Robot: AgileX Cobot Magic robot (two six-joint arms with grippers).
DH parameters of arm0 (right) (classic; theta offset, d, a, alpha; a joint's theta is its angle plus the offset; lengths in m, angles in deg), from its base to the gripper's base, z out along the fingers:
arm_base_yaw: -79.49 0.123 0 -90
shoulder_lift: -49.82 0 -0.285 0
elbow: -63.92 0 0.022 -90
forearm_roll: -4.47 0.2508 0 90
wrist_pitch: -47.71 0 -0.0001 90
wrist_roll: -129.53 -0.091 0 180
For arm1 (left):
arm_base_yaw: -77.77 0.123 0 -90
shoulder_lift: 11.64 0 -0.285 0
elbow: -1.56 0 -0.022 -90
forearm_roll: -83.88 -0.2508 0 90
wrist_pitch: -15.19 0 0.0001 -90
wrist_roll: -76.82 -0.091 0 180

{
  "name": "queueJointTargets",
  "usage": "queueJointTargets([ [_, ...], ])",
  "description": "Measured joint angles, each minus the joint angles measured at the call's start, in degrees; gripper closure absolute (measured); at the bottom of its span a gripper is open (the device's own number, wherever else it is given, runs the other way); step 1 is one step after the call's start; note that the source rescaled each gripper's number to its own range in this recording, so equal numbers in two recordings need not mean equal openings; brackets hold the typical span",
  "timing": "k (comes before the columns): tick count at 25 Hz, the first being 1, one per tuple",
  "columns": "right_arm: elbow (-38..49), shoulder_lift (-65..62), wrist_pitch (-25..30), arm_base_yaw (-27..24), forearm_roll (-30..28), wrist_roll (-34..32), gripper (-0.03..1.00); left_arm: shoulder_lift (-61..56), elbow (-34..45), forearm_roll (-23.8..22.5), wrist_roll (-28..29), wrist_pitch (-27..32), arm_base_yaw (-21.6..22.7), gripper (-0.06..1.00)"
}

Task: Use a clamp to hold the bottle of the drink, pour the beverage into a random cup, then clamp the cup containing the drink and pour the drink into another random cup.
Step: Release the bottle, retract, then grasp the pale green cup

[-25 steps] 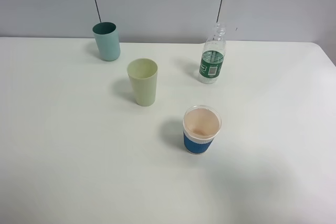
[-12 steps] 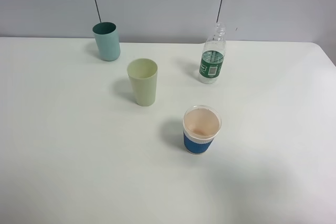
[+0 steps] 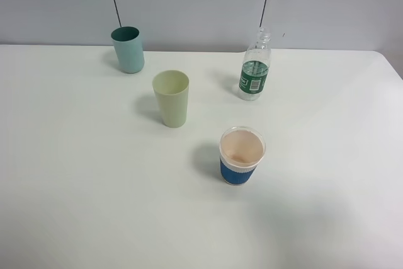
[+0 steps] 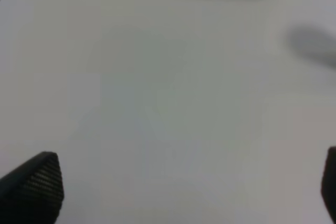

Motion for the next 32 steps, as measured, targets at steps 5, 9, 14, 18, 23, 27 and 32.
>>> queueJointTargets([
  [5, 0.0, 0.0, 0.0, 0.0, 0.0, 0.0, -0.03, 0.0, 0.0, 0.0, 0.0, 0.0, 0.0, -0.06],
  [9, 0.0, 0.0, 0.0, 0.0, 0.0, 0.01, -0.03, 0.0, 0.0, 0.0, 0.0, 0.0, 0.0, -0.06],
  [14, 0.0, 0.0, 0.0, 0.0, 0.0, 0.01, -0.03, 0.0, 0.0, 0.0, 0.0, 0.0, 0.0, -0.06],
  [18, 0.0, 0.0, 0.0, 0.0, 0.0, 0.06, -0.03, 0.0, 0.0, 0.0, 0.0, 0.0, 0.0, -0.06],
  [23, 0.0, 0.0, 0.0, 0.0, 0.0, 0.06, -0.03, 0.0, 0.0, 0.0, 0.0, 0.0, 0.0, -0.06],
  [27, 0.0, 0.0, 0.0, 0.0, 0.0, 0.06, -0.03, 0.0, 0.0, -0.12, 0.45, 0.0, 0.0, -0.06],
  [32, 0.0, 0.0, 0.0, 0.0, 0.0, 0.06, -0.03, 4.96, -1.43, -0.24, 0.59, -2.36, 0.0, -0.06],
])
